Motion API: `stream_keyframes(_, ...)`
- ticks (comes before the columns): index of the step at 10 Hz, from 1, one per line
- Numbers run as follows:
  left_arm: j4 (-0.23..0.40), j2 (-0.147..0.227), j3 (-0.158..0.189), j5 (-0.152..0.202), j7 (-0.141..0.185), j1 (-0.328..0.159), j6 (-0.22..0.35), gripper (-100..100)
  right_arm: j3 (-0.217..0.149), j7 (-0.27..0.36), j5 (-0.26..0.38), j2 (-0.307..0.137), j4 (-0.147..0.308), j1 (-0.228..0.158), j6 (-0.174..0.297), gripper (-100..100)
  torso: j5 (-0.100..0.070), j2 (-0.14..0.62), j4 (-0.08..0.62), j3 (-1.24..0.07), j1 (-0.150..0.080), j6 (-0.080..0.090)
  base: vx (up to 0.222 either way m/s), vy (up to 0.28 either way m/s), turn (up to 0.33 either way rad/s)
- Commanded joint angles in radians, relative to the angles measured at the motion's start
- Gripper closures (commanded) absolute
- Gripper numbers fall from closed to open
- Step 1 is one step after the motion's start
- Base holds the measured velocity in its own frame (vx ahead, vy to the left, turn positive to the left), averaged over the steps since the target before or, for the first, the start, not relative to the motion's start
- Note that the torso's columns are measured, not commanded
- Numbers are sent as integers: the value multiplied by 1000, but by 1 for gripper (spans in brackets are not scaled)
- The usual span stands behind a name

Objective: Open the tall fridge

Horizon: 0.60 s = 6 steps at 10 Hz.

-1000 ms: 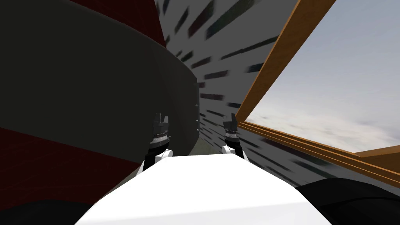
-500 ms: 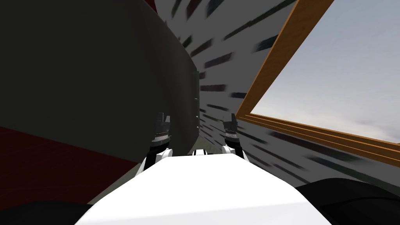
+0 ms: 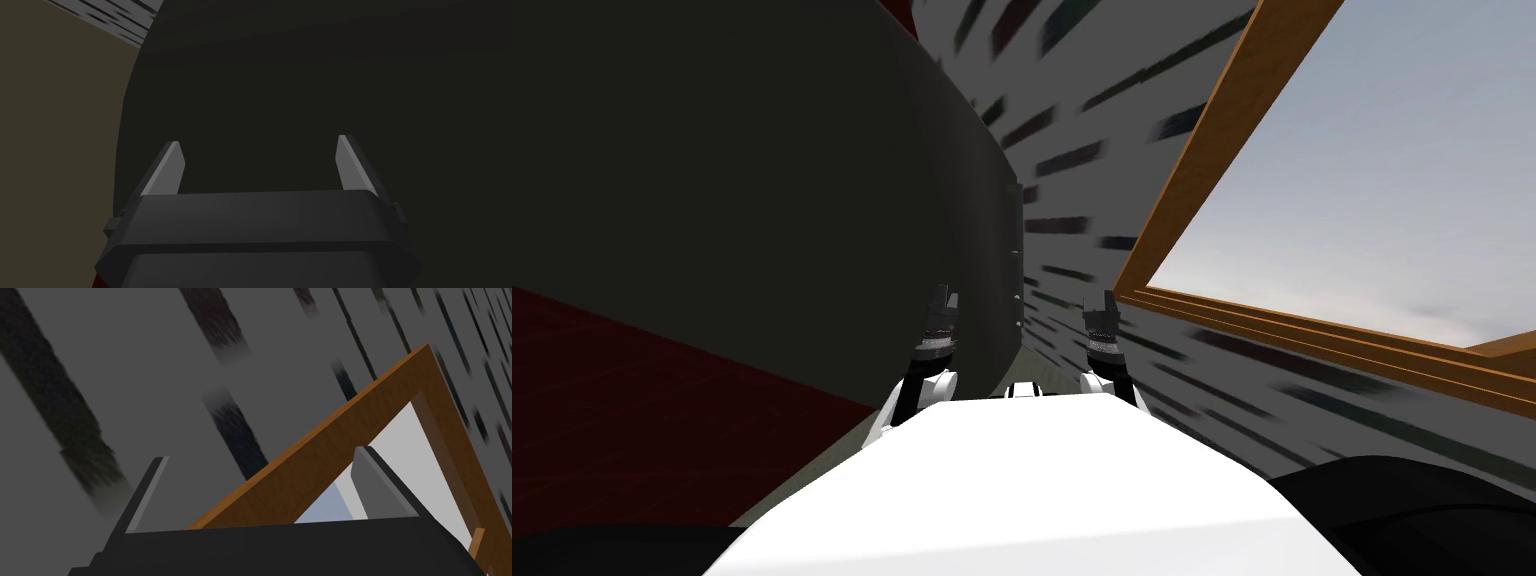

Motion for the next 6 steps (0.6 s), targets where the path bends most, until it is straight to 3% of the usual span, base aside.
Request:
stream_keyframes(1,50,23,-1,-3,-2,-69,25,-100,0,0,0,0,0,0,0,0,0,0,0,0,0,0,-44,16,-14)
stream_keyframes(6,128,47,-4,-8,-4,-195,58,-100,0,0,0,0,0,0,0,0,0,1,0,1,1,0,-39,18,-20)
